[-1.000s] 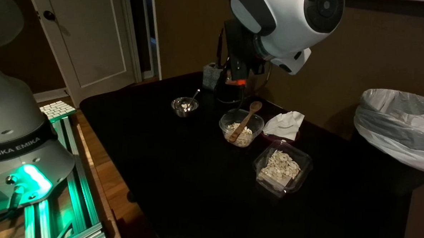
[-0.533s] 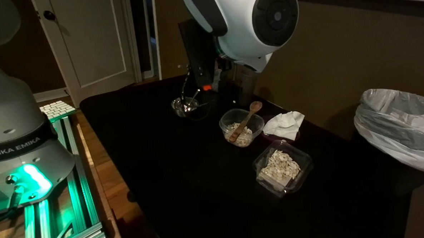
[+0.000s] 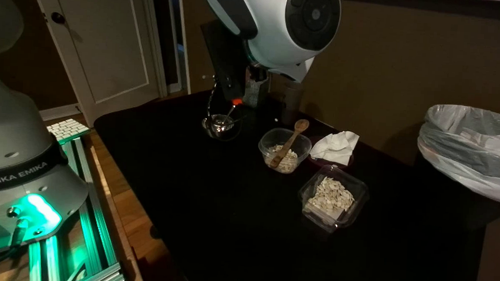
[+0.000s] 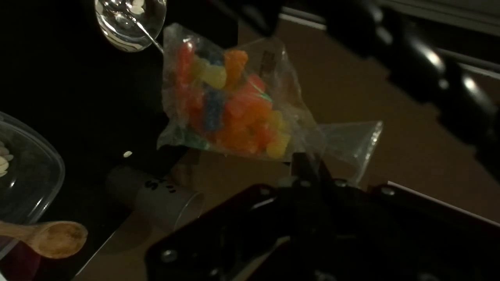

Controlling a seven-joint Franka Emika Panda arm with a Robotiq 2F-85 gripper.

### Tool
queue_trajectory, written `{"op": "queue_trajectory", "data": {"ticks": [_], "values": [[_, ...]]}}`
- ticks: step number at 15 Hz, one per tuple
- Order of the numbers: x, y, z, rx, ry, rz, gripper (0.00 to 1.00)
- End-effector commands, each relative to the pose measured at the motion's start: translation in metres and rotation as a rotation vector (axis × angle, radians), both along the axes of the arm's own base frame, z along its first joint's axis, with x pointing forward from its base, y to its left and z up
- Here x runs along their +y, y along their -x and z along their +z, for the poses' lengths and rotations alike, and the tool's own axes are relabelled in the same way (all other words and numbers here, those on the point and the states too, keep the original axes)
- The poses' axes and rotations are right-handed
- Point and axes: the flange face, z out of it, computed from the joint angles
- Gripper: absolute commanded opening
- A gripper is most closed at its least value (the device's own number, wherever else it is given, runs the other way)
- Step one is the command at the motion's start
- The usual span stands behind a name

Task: Pick up the clear packet with orange substance in it and put it in the silver bowl

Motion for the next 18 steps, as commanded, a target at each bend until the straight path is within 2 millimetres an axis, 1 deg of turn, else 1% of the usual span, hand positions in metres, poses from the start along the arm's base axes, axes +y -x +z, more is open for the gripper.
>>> {"op": "queue_trajectory", "data": {"ticks": [1,4,5,9,13,16,18], "values": [[-0.001,0.0,0.0,0.0,0.0,0.001,0.02],[-0.001,0.0,0.0,0.0,0.0,0.001,0.0],[0.007,0.0,-0.002,0.003,0.008,0.011,0.0],[0.055,0.007,-0.022,0.021,0.051,0.046,0.0],[0.103,0.011,-0.045,0.023,0.116,0.019,0.0],[0.136,0.007,-0.057,0.018,0.166,-0.019,0.0],[0.154,0.003,-0.068,0.028,0.196,-0.049,0.0]]}}
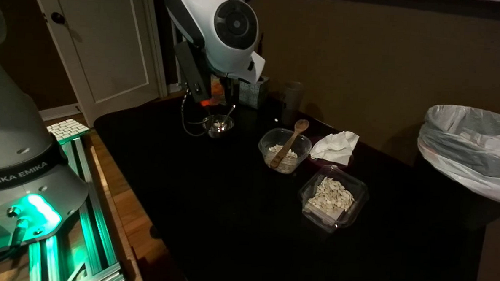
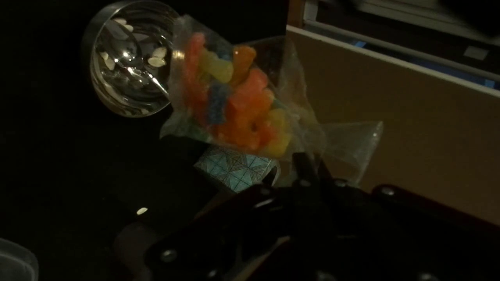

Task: Pick up the clear packet with orange substance in it and put it in the silver bowl

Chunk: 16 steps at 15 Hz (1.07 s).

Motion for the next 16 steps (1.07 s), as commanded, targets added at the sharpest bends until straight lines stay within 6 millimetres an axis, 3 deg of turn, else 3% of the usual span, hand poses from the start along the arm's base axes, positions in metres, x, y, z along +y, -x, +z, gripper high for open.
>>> {"op": "queue_trajectory", "data": {"ticks": [1,8,16], "values": [[0.028,0.0,-0.016,-0.006,0.051,-0.065,0.0],[0.049,-0.006,-0.058,0.017,0.132,-0.135,0.0],[0.077,-0.022,-0.093,-0.007,0.128,-0.139,0.0]]}}
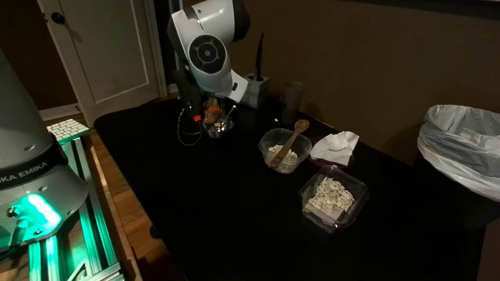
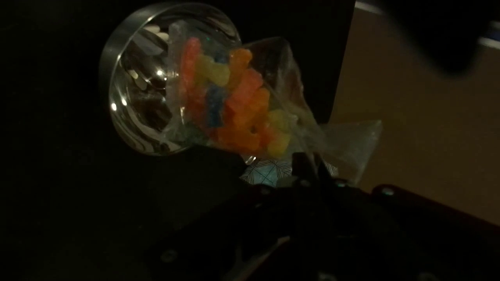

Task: Pick up the clear packet with orange substance in it and put it in the silver bowl

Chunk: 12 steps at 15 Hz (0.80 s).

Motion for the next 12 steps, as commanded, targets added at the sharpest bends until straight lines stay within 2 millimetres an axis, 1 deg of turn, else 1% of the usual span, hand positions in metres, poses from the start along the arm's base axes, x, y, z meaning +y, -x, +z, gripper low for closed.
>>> {"op": "queue_trajectory", "data": {"ticks": [1,4,7,8,9,12], "values": [[0.013,-0.01,-0.018,-0.008,0.024,-0.019,0.0],[0.02,-0.015,-0.029,-0.022,0.037,-0.009,0.0],[0.018,-0.021,-0.04,-0.022,0.06,-0.012,0.0],[0.018,-0.02,-0.045,-0.006,0.076,-0.008,0.13],[0.017,-0.019,-0.049,0.007,0.094,-0.001,0.28],[0.015,-0.017,-0.055,0.019,0.133,0.008,0.48]]}}
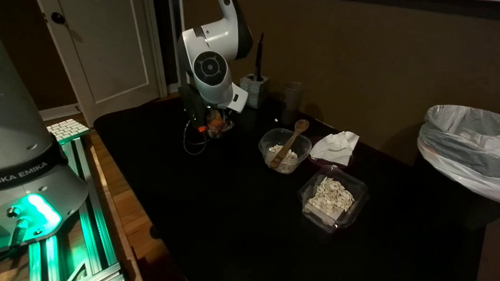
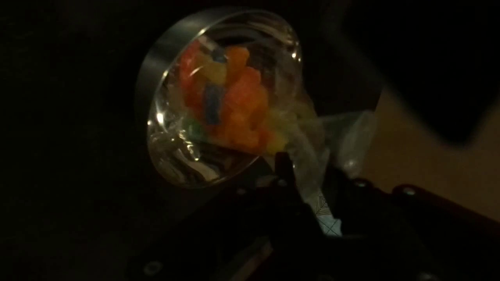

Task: Pick up the clear packet with orange substance in it and put it in the silver bowl

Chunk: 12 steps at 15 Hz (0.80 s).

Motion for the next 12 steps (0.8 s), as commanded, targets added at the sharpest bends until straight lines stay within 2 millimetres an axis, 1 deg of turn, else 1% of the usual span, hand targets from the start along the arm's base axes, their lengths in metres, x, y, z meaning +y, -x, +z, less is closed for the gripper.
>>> {"op": "queue_trajectory", "data": {"ticks": [1,2,3,4,5,6,7,9,10,11,12], "values": [[0.0,0.0,-0.008,0.007,0.048,0.003,0.57],[0.0,0.001,-0.004,0.006,0.046,0.011,0.64],[-0.001,0.005,0.002,-0.001,0.038,0.021,0.73],[-0.003,0.007,0.009,-0.006,0.03,0.029,0.79],[-0.007,0.009,0.018,-0.017,0.024,0.037,0.86],[-0.014,0.014,0.029,-0.036,0.017,0.047,0.95],[-0.021,0.018,0.038,-0.048,0.014,0.061,0.99],[-0.043,0.033,0.058,-0.077,-0.016,0.136,1.0],[-0.051,0.044,0.063,-0.093,-0.065,0.206,1.0],[-0.034,0.014,0.045,-0.076,-0.003,0.151,1.0],[-0.044,0.022,0.053,-0.09,-0.032,0.176,1.0]]}}
